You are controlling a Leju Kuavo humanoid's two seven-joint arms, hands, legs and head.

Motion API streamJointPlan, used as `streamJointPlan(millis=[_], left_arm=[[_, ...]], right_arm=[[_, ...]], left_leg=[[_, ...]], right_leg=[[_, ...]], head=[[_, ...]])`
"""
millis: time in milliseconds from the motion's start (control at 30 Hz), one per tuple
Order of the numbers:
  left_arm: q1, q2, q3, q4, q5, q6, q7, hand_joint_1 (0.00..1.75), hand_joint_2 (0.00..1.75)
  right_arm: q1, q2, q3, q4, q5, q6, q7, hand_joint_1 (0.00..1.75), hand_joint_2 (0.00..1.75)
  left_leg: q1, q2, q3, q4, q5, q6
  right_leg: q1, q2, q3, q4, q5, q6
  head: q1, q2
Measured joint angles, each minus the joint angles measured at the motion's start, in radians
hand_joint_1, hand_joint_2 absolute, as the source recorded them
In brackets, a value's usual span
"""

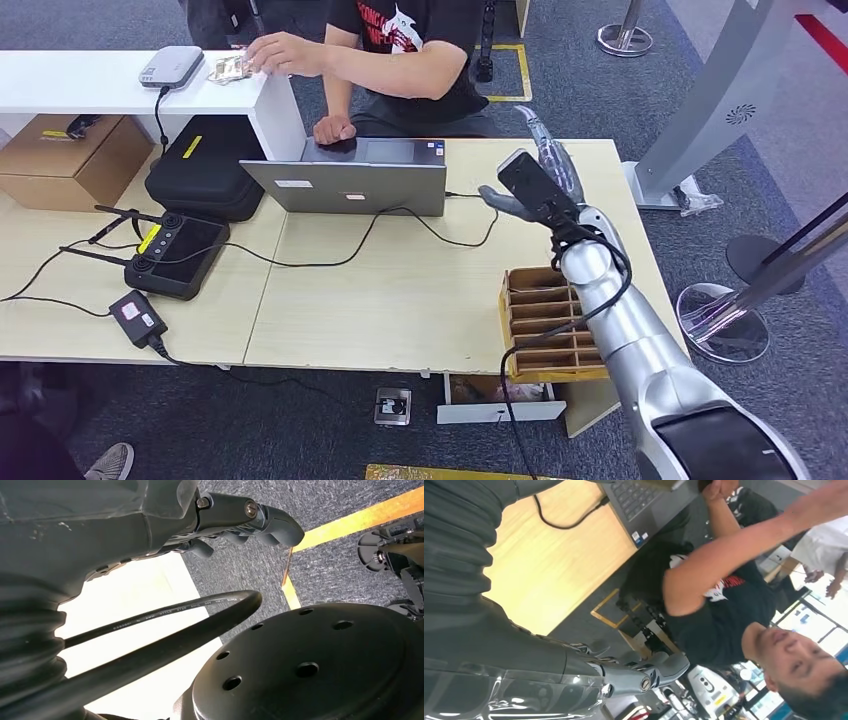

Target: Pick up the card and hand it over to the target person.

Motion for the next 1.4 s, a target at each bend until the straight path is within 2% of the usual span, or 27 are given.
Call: streamJointPlan(millis=[233,367,500,667,900,1200,1267,1400], left_arm=[[0.012,-0.002,0.005,0.002,0.029,-0.004,-0.009,0.0,1.75],[0.014,-0.003,0.002,0.003,0.041,-0.006,-0.009,0.0,1.75],[0.018,-0.008,0.013,0.006,0.067,-0.007,-0.008,0.0,1.75],[0.02,-0.012,0.006,0.01,0.08,-0.011,-0.007,0.0,1.75],[0.013,0.008,-0.001,-0.01,0.048,-0.014,0.0,0.0,1.75],[0.009,0.018,-0.001,-0.026,0.039,-0.018,0.007,0.0,1.75],[0.008,0.018,-0.001,-0.029,0.038,-0.017,0.011,0.0,1.75],[0.005,0.017,-0.001,-0.031,0.036,-0.011,0.017,0.0,1.75]], right_arm=[[0.11,-0.157,-0.059,-0.165,-0.029,0.076,0.007,0.0,1.75],[0.191,-0.217,-0.126,-0.269,-0.029,0.105,0.021,0.0,1.75],[0.308,-0.262,-0.247,-0.393,-0.031,0.131,0.022,0.0,1.75],[0.44,-0.28,-0.389,-0.506,-0.053,0.178,0.014,0.0,1.75],[0.697,-0.306,-0.626,-0.672,-0.141,0.24,-0.014,0.0,1.75],[0.798,-0.287,-0.717,-0.735,-0.15,0.239,-0.024,0.0,1.75],[0.817,-0.277,-0.718,-0.756,-0.088,0.194,-0.024,0.0,1.75],[0.89,-0.272,-0.683,-0.837,0.202,0.002,0.029,0.0,1.75]], left_leg=[[0.0,-0.002,0.001,0.0,0.0,0.0],[0.0,-0.004,0.001,0.0,0.0,0.0],[0.0,-0.005,0.001,0.0,-0.001,0.001],[0.0,-0.004,0.001,-0.001,-0.001,0.001],[0.0,-0.006,0.001,-0.001,-0.002,0.002],[-0.001,-0.001,0.001,-0.001,-0.003,0.002],[0.0,-0.001,0.001,-0.001,-0.003,0.002],[0.0,0.0,0.002,-0.002,-0.003,0.002]], right_leg=[[0.0,-0.002,0.002,-0.001,0.0,0.0],[0.0,-0.004,0.002,-0.002,-0.001,0.0],[0.0,-0.005,0.003,-0.002,-0.001,0.0],[0.0,-0.004,0.003,-0.003,-0.001,0.0],[0.0,-0.006,0.003,-0.003,-0.002,0.001],[0.0,-0.001,0.001,-0.002,-0.002,0.001],[0.0,-0.001,0.001,-0.002,-0.001,0.001],[0.0,-0.001,0.002,-0.003,-0.001,0.001]], head=[[0.0,0.0],[0.0,0.0],[0.0,0.0],[0.0,0.0],[0.0,0.0],[0.0,0.0],[0.0,0.0],[0.0,0.0]])
